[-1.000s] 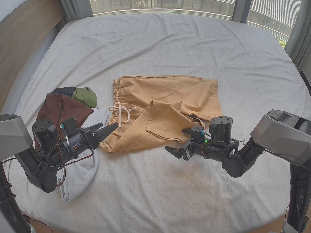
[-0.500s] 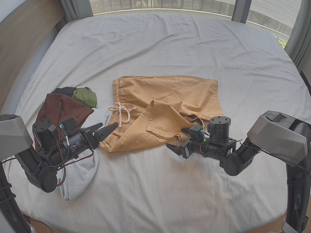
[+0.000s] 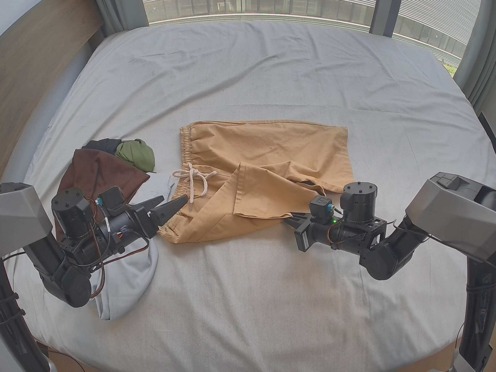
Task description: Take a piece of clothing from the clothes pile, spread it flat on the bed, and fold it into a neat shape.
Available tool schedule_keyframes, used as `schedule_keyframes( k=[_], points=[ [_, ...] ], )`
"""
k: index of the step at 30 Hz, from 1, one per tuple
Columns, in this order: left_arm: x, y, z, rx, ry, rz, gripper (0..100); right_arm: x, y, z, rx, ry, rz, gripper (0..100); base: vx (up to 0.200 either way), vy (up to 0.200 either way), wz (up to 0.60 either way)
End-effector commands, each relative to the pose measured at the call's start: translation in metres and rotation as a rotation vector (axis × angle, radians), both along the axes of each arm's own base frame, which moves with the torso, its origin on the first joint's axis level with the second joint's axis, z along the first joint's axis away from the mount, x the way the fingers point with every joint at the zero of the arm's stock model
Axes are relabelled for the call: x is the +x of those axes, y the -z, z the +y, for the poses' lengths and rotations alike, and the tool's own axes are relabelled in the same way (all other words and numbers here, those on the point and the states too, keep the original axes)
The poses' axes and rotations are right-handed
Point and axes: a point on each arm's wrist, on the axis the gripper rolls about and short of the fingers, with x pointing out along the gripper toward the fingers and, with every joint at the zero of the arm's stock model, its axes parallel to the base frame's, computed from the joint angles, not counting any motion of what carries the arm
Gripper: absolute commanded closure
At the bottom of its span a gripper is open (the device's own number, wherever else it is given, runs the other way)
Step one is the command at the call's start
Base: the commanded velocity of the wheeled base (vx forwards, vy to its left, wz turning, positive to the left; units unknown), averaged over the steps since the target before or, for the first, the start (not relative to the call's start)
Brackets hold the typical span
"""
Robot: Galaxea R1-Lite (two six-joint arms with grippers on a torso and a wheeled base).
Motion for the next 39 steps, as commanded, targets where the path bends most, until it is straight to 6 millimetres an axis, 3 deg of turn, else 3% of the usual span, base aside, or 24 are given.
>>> schedule_keyframes(
  k=[1,9,16,23,28,39],
  points=[
    [0.0,0.0,0.0,-0.001,0.002,-0.001,0,-0.008,-0.018,-0.004,0.015,0.0,-0.027,100,0.0,0.0,0.0],
    [0.0,0.0,0.0,-0.001,0.002,-0.001,0,-0.025,-0.047,-0.023,0.03,0.024,-0.058,100,0.0,0.0,0.0],
    [0.0,0.0,-0.002,0.0,0.006,0.001,0,-0.034,-0.054,-0.057,0.01,0.096,-0.051,100,0.0,0.0,0.0],
    [0.0,0.001,-0.002,0.0,0.008,0.002,0,-0.041,-0.06,-0.075,-0.007,0.13,-0.056,100,0.0,0.0,0.0],
    [0.0,0.001,-0.002,0.0,0.006,0.002,0,-0.044,-0.057,-0.082,-0.034,0.14,-0.052,100,0.0,0.0,0.0],
    [-0.002,0.002,-0.002,0.002,0.008,0.007,0,-0.049,-0.027,-0.09,-0.076,0.153,0.05,100,0.0,0.0,0.0]
  ],
)
